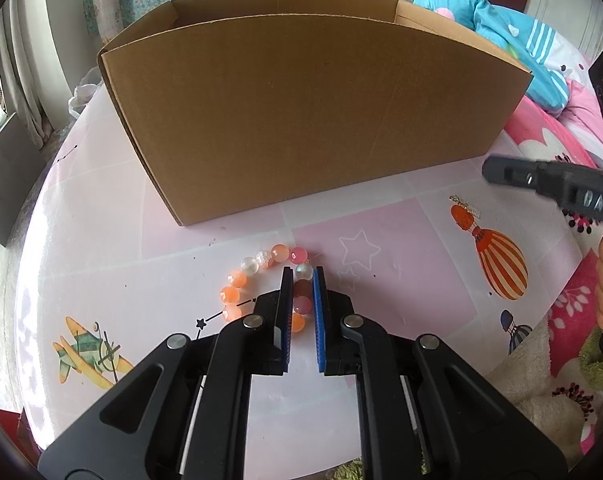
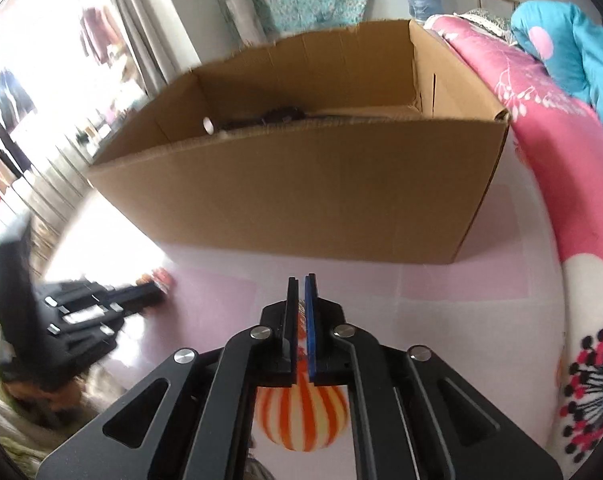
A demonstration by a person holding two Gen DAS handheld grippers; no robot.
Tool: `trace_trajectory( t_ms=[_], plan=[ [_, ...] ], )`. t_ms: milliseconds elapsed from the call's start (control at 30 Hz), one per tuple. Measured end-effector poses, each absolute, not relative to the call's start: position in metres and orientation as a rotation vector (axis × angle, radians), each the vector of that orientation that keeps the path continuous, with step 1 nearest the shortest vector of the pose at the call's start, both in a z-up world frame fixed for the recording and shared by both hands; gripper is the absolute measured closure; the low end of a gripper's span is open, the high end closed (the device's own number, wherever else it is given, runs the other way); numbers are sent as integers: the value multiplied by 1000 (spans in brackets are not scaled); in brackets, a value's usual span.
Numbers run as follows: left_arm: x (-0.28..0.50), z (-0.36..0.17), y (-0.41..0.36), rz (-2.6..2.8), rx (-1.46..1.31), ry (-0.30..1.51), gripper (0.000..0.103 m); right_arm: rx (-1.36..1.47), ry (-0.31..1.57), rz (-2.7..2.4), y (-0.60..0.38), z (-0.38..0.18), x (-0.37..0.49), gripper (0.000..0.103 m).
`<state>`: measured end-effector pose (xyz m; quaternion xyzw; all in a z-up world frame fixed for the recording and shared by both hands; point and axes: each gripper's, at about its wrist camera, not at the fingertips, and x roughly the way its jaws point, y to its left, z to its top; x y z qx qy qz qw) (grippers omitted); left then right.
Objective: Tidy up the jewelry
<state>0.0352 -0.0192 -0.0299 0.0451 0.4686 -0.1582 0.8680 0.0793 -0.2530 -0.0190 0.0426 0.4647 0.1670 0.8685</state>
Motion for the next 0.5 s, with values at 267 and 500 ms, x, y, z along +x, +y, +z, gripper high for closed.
trace_trajectory(
  t_ms=[267,500],
  plan=[
    [35,-29,-20,-333,98,981,94,-125,1068,391,-230,-32,94,84],
    [34,-29,-21,-338,101,978,94,-251,1172,453,-220,-33,112,99]
  ],
)
